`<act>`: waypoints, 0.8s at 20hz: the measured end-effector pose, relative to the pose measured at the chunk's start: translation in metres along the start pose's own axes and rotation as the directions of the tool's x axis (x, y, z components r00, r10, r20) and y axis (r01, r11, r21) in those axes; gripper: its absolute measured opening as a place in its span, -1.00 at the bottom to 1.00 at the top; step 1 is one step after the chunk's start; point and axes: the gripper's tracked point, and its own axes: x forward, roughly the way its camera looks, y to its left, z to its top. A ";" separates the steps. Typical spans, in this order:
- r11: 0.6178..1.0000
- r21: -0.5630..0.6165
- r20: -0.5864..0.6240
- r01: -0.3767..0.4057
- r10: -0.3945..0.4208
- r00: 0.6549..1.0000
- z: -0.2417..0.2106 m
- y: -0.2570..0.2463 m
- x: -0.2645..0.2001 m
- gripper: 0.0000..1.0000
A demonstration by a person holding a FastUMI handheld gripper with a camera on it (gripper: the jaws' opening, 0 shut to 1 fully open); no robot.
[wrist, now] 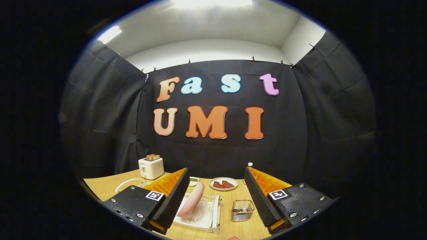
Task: Take the plate from the dish rack, then take the spoon from the basket and place it into the plate.
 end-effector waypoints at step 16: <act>0.998 0.045 -0.069 -0.034 0.037 0.997 -0.018 0.009 0.013 0.96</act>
